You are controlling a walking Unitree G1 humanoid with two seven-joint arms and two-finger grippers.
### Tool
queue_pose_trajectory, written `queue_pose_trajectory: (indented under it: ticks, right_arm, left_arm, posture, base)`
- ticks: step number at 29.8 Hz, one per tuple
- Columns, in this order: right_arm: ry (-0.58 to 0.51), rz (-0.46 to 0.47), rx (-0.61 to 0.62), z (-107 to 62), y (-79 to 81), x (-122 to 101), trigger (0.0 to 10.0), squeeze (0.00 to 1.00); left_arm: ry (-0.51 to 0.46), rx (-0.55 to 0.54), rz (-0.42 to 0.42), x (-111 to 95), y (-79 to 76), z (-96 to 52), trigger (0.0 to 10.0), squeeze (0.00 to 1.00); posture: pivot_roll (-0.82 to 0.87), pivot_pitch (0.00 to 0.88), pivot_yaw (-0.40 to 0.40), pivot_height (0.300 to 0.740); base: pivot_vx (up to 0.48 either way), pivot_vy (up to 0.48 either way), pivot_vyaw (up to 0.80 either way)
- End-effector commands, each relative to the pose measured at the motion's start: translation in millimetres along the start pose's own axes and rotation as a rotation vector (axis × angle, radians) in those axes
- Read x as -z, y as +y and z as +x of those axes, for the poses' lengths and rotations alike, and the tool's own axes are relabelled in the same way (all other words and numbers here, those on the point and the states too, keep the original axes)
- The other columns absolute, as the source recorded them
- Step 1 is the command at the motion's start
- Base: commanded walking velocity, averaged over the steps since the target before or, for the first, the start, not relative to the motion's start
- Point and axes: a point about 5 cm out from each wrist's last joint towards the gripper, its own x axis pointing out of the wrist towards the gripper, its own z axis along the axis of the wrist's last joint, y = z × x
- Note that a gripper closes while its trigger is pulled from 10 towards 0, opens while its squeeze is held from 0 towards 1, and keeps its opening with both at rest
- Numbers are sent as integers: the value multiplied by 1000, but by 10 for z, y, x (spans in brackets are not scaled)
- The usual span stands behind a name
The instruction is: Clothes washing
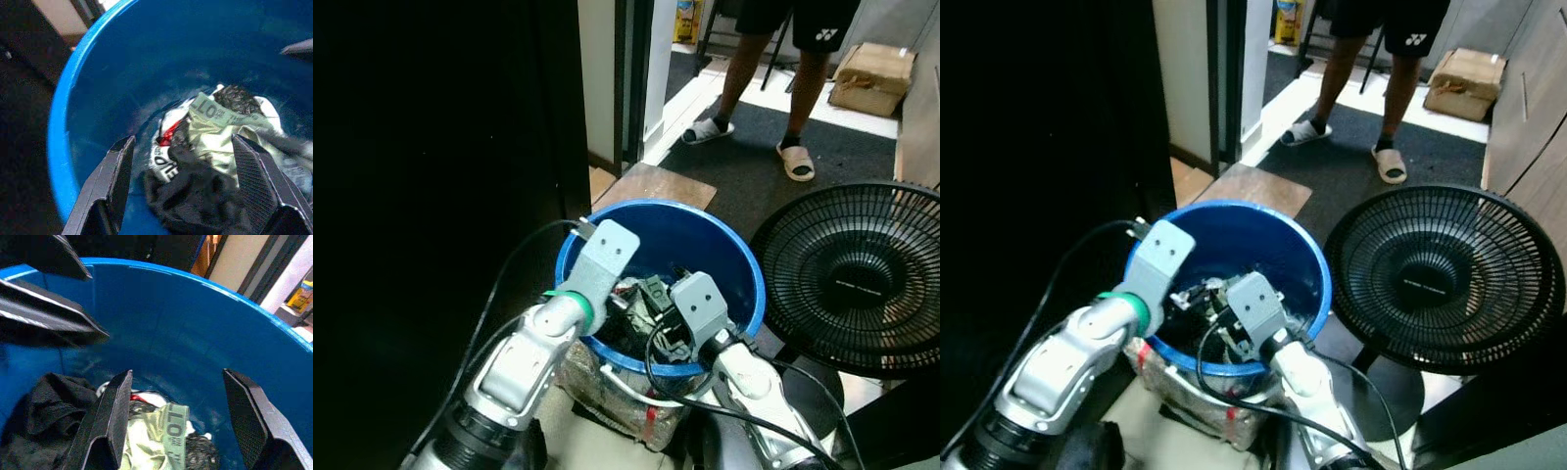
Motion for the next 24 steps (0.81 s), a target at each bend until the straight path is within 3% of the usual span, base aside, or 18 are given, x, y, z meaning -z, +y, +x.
queue_pose_trajectory:
  ticks: [1,3,10,15,24]
  right_arm:
    - [44,2,-13,-46,44,98,10000,0]
    - [41,9,2,-57,-12,98,10000,0]
    - [45,-26,25,-78,-148,110,10000,0]
    - [41,-52,17,-39,-128,95,10000,0]
    - [93,-98,-22,-24,41,189,10000,0]
  left_arm:
    - [21,5,-2,48,3,-11,10000,0]
    - [17,14,-10,50,88,-70,10000,0]
    - [37,72,38,148,105,-205,10000,0]
    - [54,12,106,223,175,-170,10000,0]
    - [28,-67,185,152,303,-57,10000,0]
  posture:
    - [97,118,48,555]
    - [98,116,46,555]
    - [98,111,39,555]
    - [98,111,39,555]
    - [89,106,37,555]
  base:
    - [0,0,0]
    - [0,0,0]
    - [0,0,0]
    - [0,0,0]
    - [0,0,0]
